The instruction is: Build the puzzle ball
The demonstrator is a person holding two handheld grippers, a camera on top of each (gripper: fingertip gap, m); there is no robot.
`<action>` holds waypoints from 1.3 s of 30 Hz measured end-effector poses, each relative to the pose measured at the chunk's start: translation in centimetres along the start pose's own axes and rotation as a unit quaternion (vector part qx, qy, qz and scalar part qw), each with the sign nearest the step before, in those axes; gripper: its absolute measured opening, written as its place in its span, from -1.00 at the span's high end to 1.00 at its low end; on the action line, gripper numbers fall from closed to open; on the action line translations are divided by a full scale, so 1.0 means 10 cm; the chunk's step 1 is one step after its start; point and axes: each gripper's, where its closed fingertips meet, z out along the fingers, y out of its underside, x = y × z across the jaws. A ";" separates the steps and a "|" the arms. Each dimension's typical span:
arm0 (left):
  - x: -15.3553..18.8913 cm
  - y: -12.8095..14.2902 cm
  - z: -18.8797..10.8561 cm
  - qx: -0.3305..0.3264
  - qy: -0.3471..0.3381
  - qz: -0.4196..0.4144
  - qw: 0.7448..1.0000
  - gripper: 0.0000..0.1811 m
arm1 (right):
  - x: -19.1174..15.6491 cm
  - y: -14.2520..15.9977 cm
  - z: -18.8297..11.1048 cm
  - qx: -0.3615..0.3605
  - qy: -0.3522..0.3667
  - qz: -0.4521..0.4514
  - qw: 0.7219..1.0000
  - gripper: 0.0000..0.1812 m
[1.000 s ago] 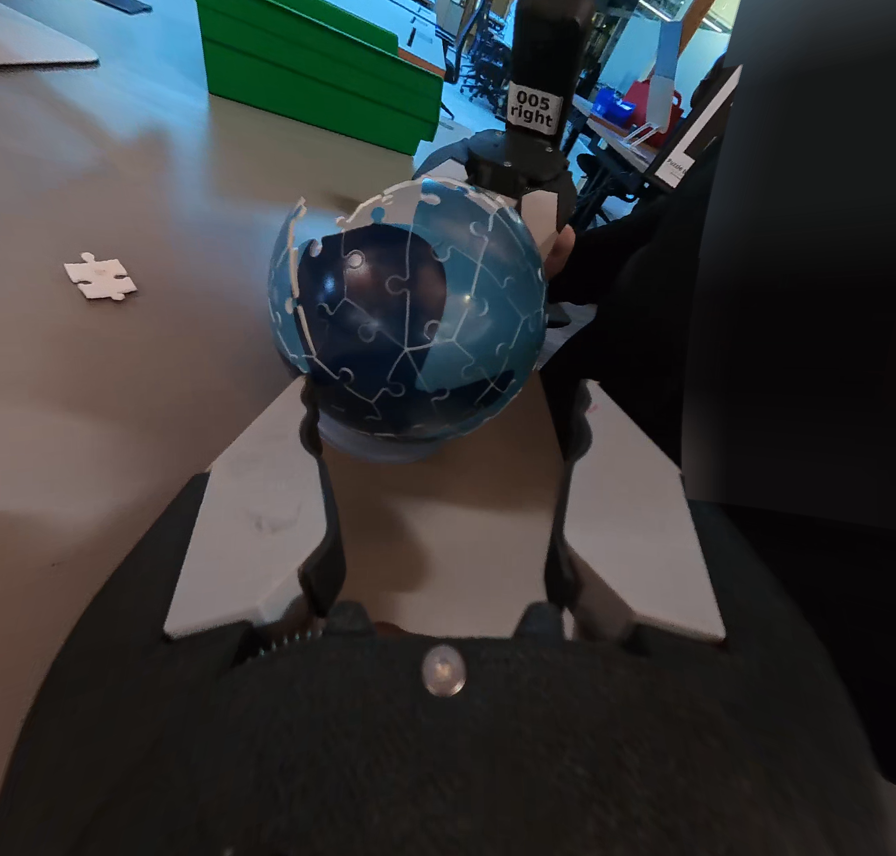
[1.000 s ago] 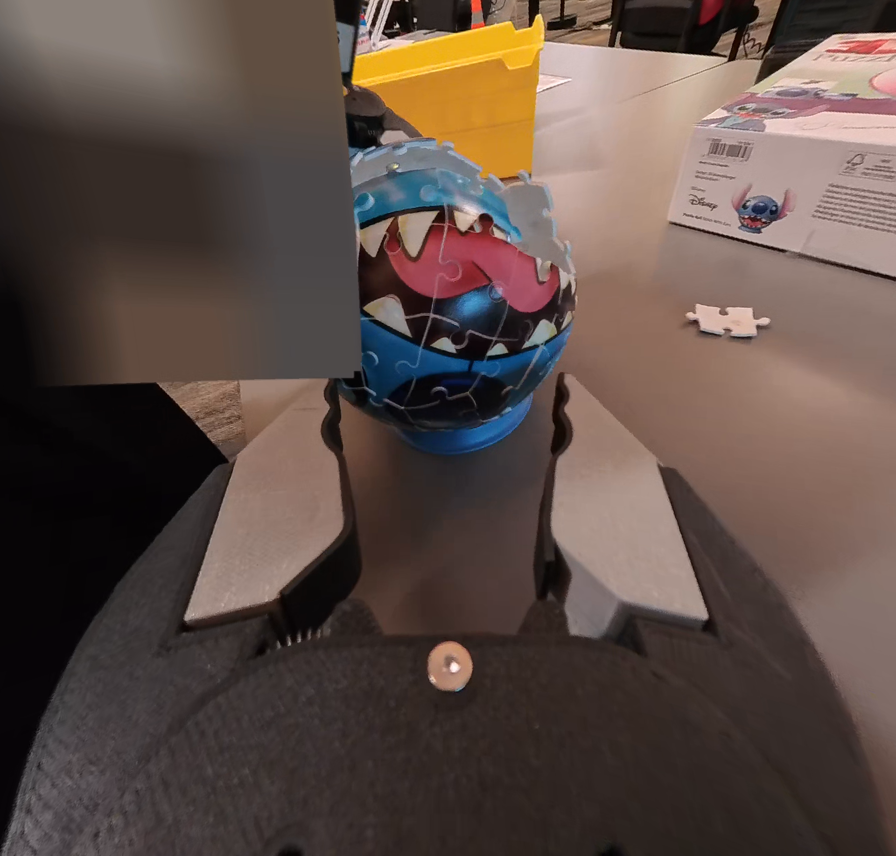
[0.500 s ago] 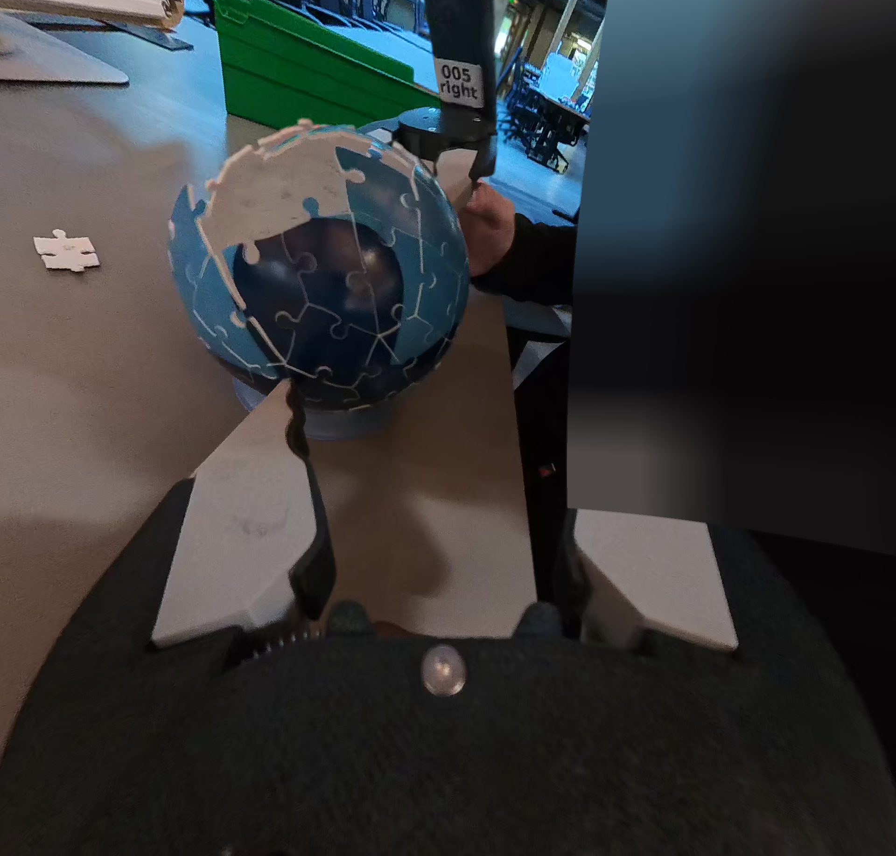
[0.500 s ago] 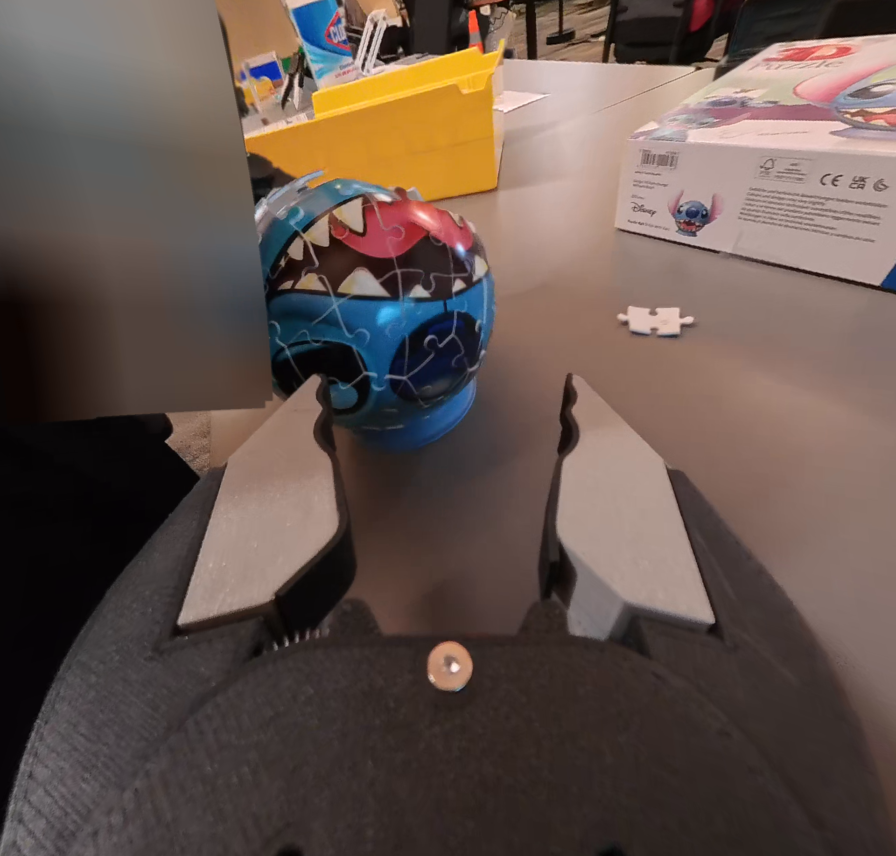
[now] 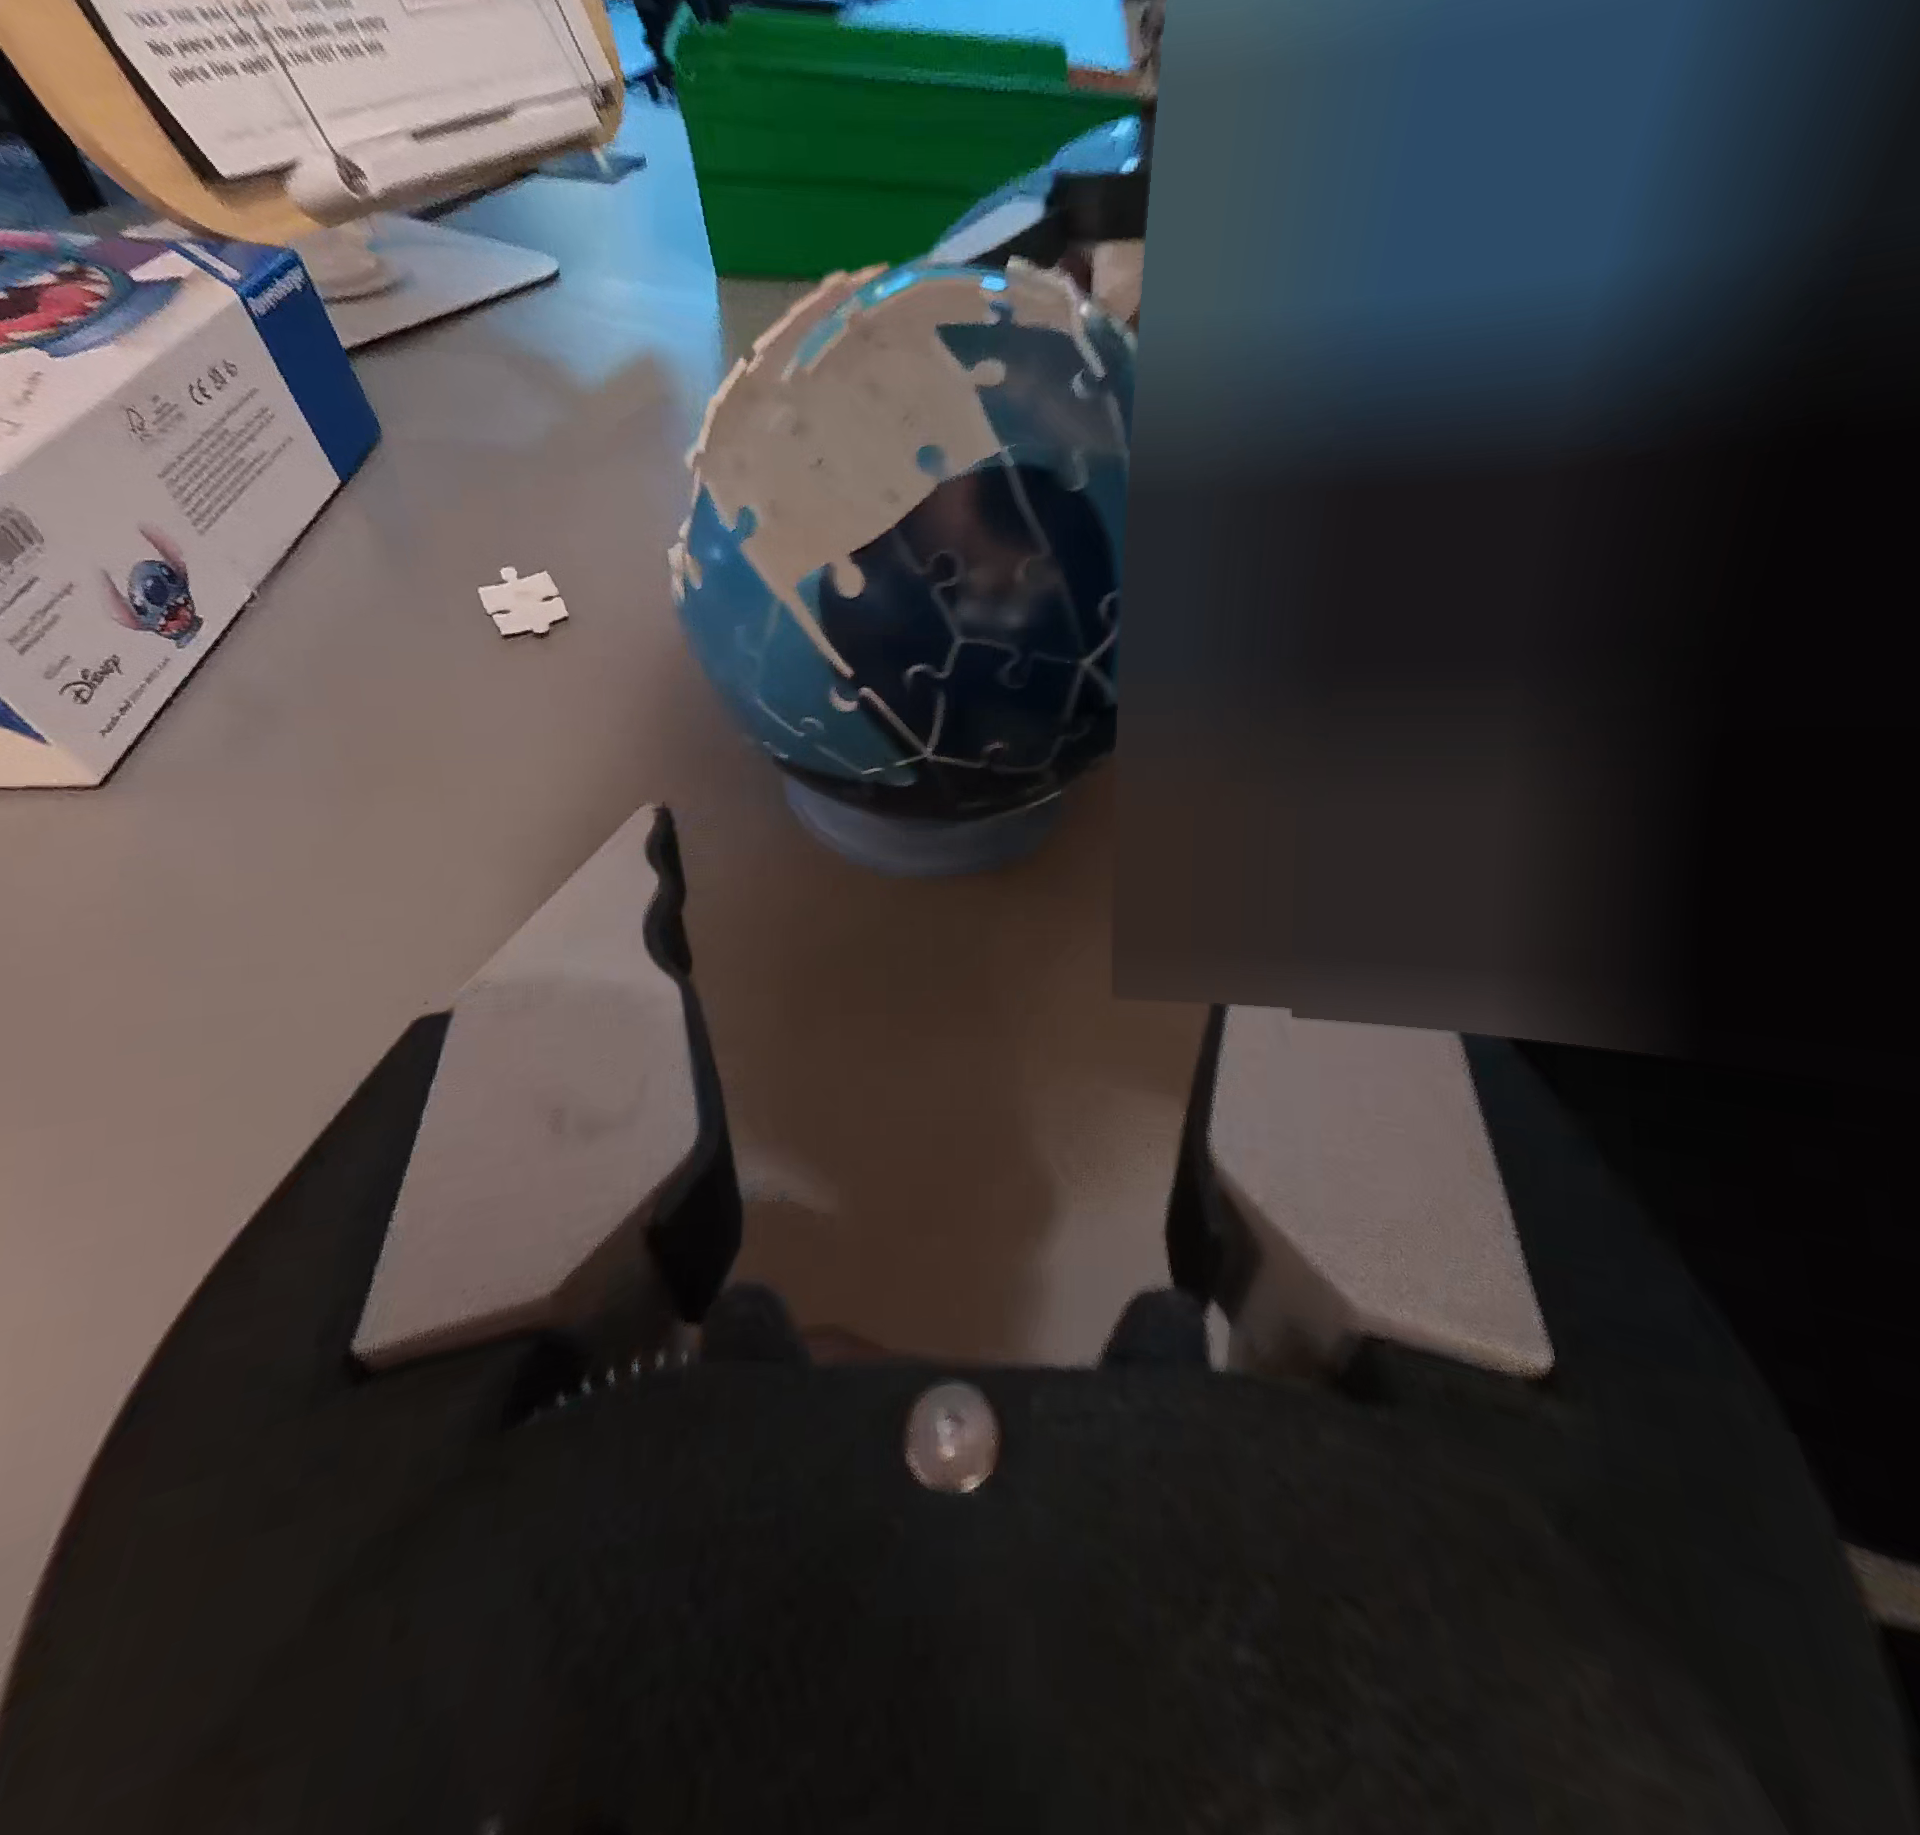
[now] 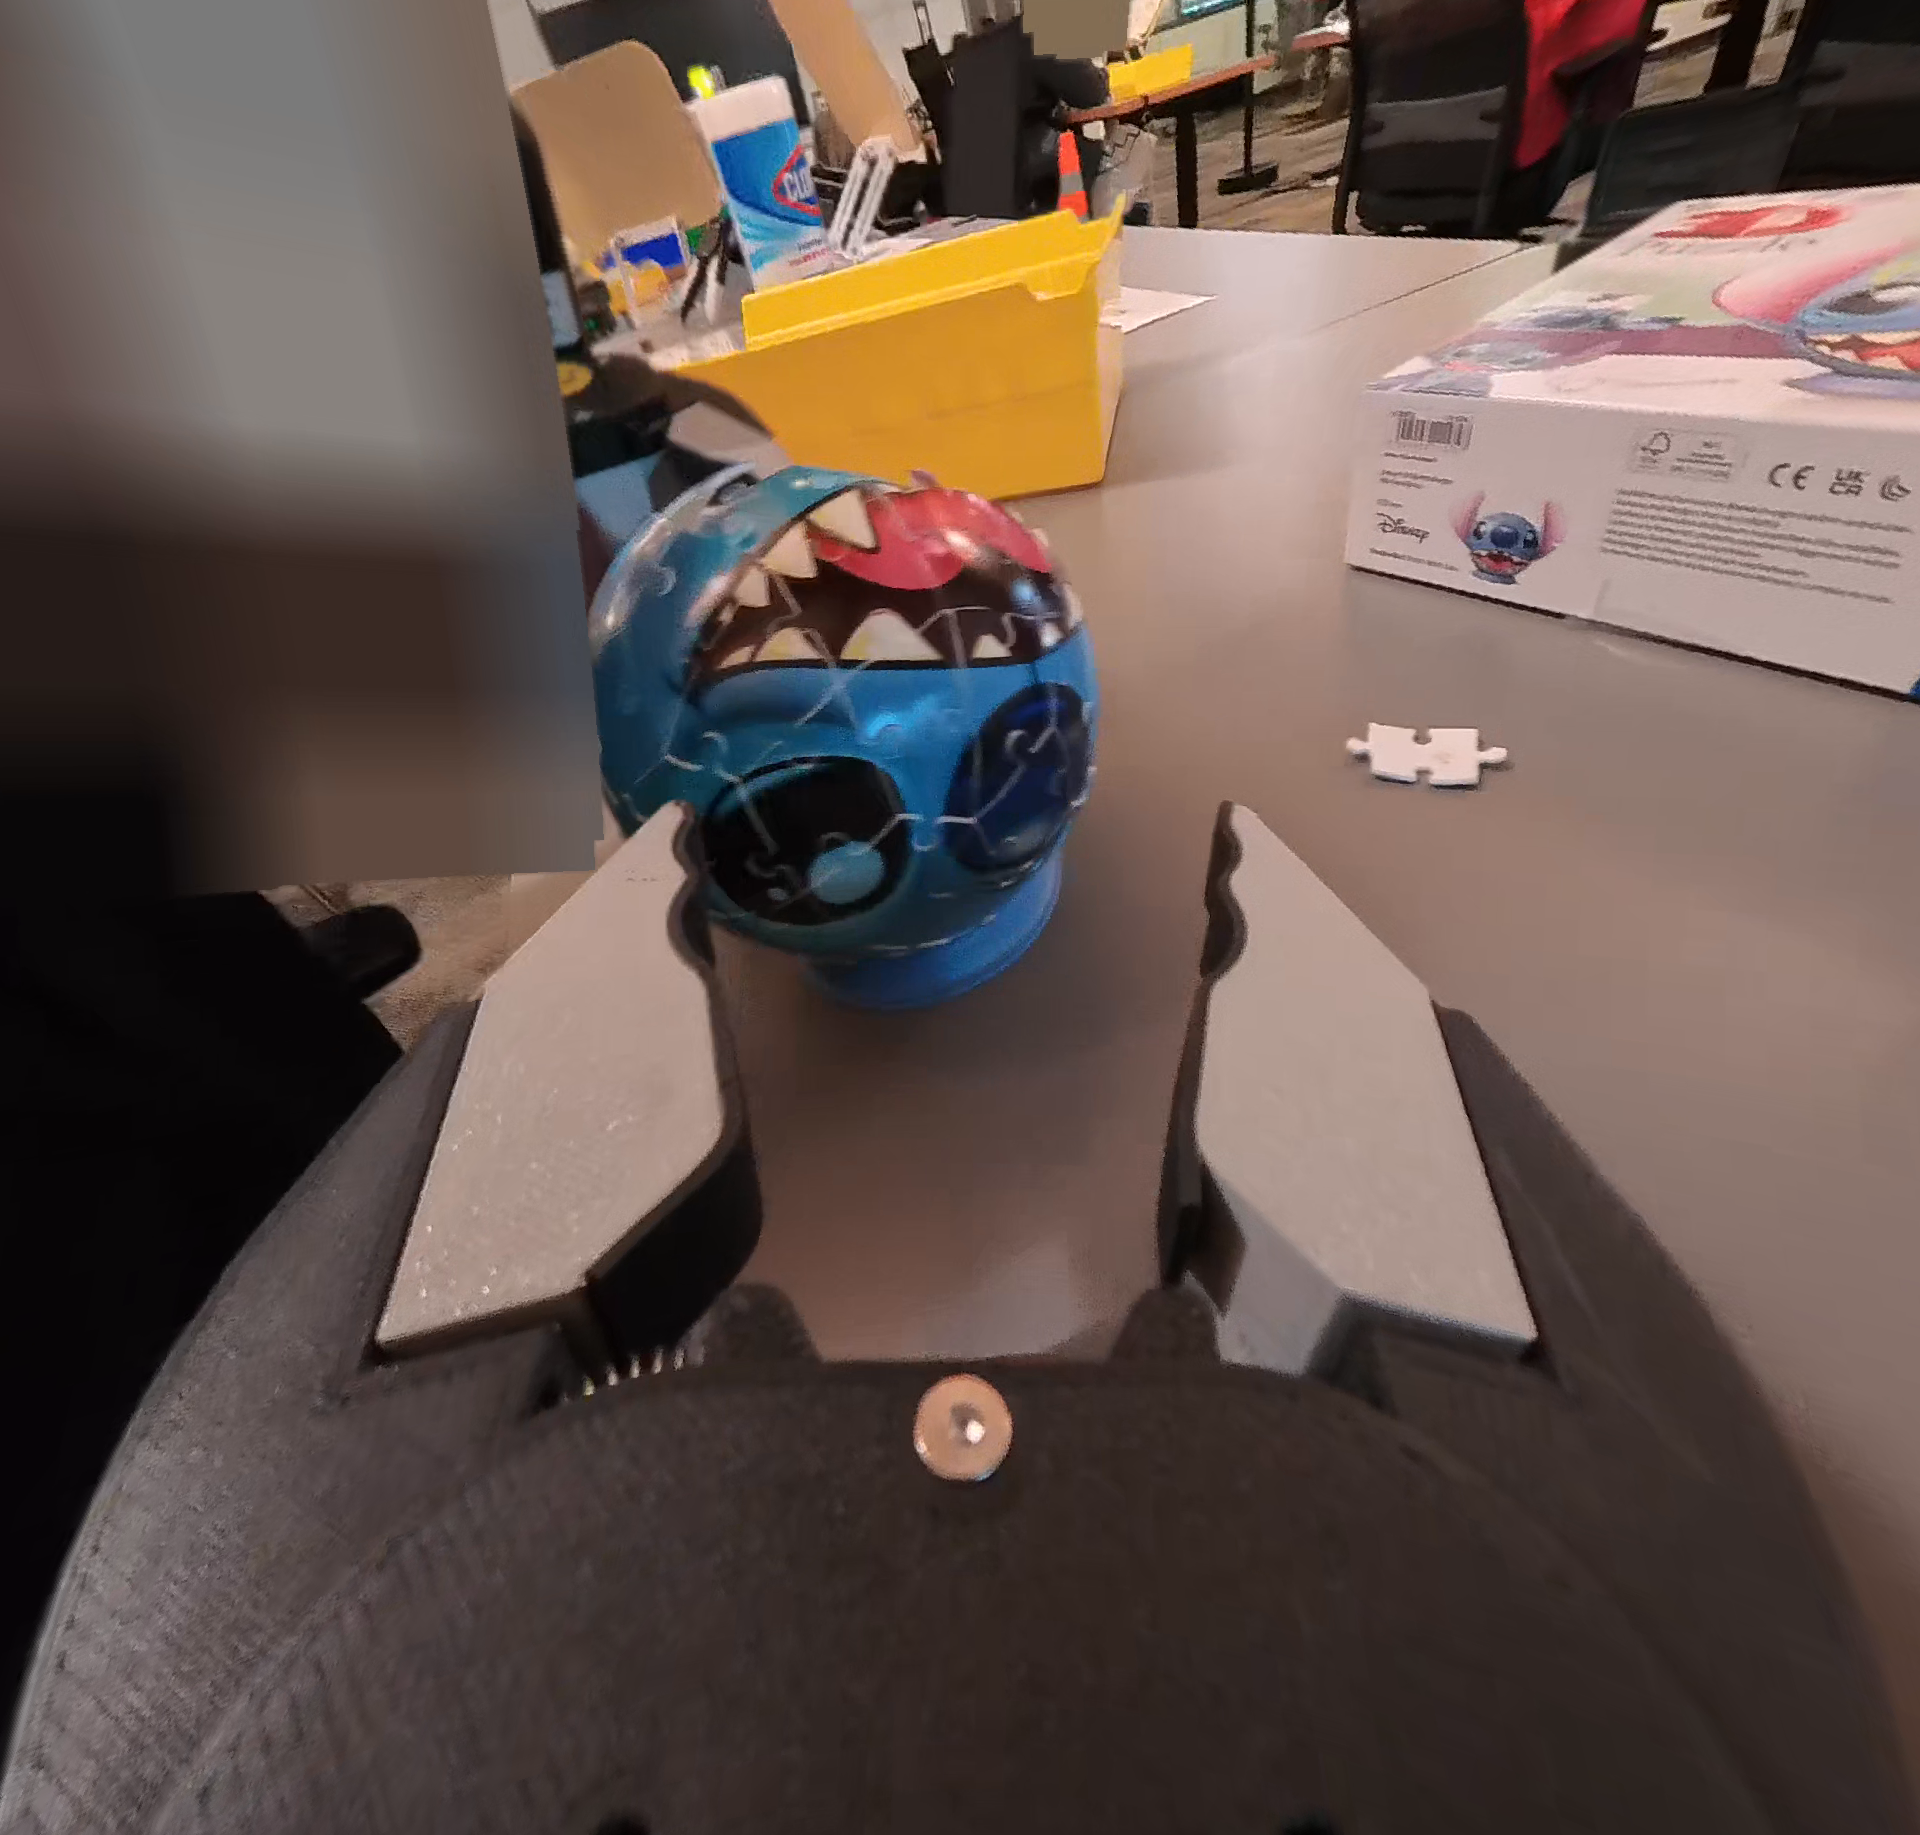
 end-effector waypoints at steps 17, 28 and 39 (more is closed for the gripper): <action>0.03 -0.03 0.39 -0.023 0.082 -0.015 0.996 -0.20 | -0.26 0.13 0.27 -0.058 0.078 -0.098 0.990 -0.07; 0.19 -0.06 0.32 0.001 0.060 -0.042 0.997 -0.15 | 0.06 0.15 0.06 -0.045 0.072 -0.050 0.995 -0.14; 0.10 0.03 0.14 -0.002 -0.003 -0.049 0.999 -0.14 | 0.31 0.12 -0.17 -0.038 0.102 -0.022 0.994 -0.07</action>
